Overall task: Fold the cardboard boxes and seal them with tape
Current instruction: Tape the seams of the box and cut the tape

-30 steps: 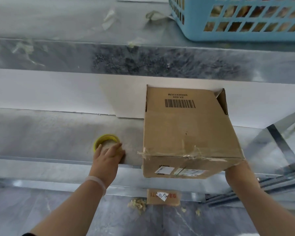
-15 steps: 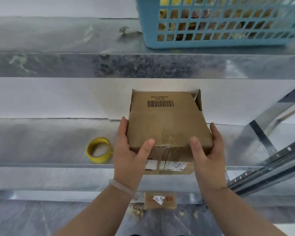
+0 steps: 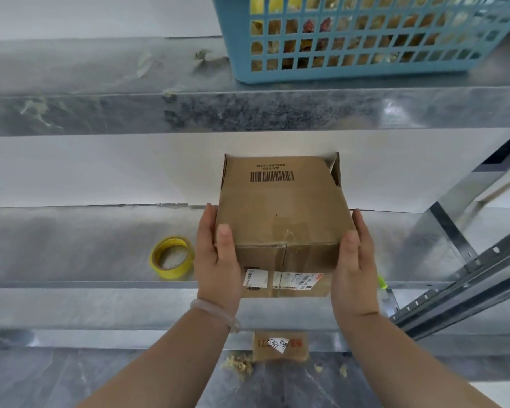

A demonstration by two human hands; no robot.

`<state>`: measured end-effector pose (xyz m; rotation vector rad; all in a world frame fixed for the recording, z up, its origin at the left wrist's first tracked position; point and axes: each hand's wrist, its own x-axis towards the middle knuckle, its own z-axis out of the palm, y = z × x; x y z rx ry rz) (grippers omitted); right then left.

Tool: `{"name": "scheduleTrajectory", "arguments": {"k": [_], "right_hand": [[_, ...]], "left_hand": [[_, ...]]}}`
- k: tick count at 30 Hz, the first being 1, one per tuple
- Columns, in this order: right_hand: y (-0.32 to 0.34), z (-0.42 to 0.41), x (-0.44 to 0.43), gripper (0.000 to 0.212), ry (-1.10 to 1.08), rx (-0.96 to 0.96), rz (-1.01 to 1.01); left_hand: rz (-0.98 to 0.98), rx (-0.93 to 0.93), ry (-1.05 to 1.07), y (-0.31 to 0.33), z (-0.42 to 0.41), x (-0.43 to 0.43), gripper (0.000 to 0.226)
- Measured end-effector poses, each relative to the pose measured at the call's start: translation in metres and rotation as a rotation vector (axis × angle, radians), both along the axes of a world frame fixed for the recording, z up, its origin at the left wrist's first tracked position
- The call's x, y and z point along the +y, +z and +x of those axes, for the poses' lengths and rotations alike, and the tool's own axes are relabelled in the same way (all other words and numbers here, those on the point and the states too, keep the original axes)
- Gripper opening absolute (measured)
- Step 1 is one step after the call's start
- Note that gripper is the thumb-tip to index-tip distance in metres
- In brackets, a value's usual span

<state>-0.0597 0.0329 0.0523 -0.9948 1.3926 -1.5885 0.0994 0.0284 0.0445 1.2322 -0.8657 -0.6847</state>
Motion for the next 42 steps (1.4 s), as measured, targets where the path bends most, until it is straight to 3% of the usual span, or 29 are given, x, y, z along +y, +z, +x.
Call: {"name": "scheduleTrajectory", "arguments": {"k": [3, 5, 7, 13, 16, 18, 20, 24, 28, 31, 32, 34, 36, 42], "right_hand": [[-0.003, 0.001, 0.002, 0.053, 0.037, 0.012, 0.008], [-0.003, 0.0, 0.002, 0.033, 0.026, 0.096, 0.01], [-0.005, -0.003, 0.002, 0.029, 0.0, 0.142, 0.003], [0.012, -0.012, 0.002, 0.051, 0.077, 0.069, 0.132], [0.018, -0.007, 0.009, 0.078, 0.126, 0.128, 0.06], [0.012, -0.004, 0.01, 0.085, 0.122, 0.176, 0.02], [0.003, -0.006, 0.008, 0.078, 0.101, 0.238, 0.005], [-0.004, -0.01, 0.003, 0.043, 0.05, 0.285, -0.044], [-0.003, -0.009, 0.003, 0.038, -0.001, 0.179, -0.063], [0.008, -0.004, 0.002, 0.043, 0.033, 0.096, -0.011], [0.011, 0.0, 0.003, 0.054, 0.058, 0.094, 0.013], [0.011, 0.009, 0.003, 0.08, 0.041, 0.152, 0.033], [0.008, 0.016, 0.001, 0.088, -0.035, 0.19, 0.025], [-0.001, 0.022, -0.005, 0.074, -0.093, 0.215, -0.009]], "left_hand": [[-0.014, -0.005, -0.053, -0.009, 0.001, 0.003, 0.048], [-0.013, -0.057, -0.059, -0.015, 0.004, 0.002, 0.052], [-0.01, -0.102, -0.046, -0.017, 0.006, 0.0, 0.054], [0.229, -0.019, -0.039, 0.003, 0.016, 0.004, 0.058], [0.014, -0.203, -0.161, 0.004, 0.017, 0.011, 0.068], [-0.032, -0.228, -0.2, -0.008, 0.017, 0.011, 0.07], [-0.046, -0.247, -0.198, -0.019, 0.019, 0.006, 0.068], [-0.052, -0.243, -0.219, -0.029, 0.022, -0.001, 0.067], [0.037, -0.206, -0.286, -0.021, 0.033, 0.0, 0.047], [0.163, -0.115, -0.248, 0.005, 0.044, 0.004, 0.048], [0.18, -0.2, -0.168, 0.015, 0.042, 0.005, 0.05], [0.186, -0.579, -0.096, 0.032, 0.027, 0.005, 0.066], [0.228, -0.921, -0.089, 0.036, 0.008, 0.001, 0.078], [0.176, -1.135, 0.046, 0.02, 0.009, -0.006, 0.076]]}}
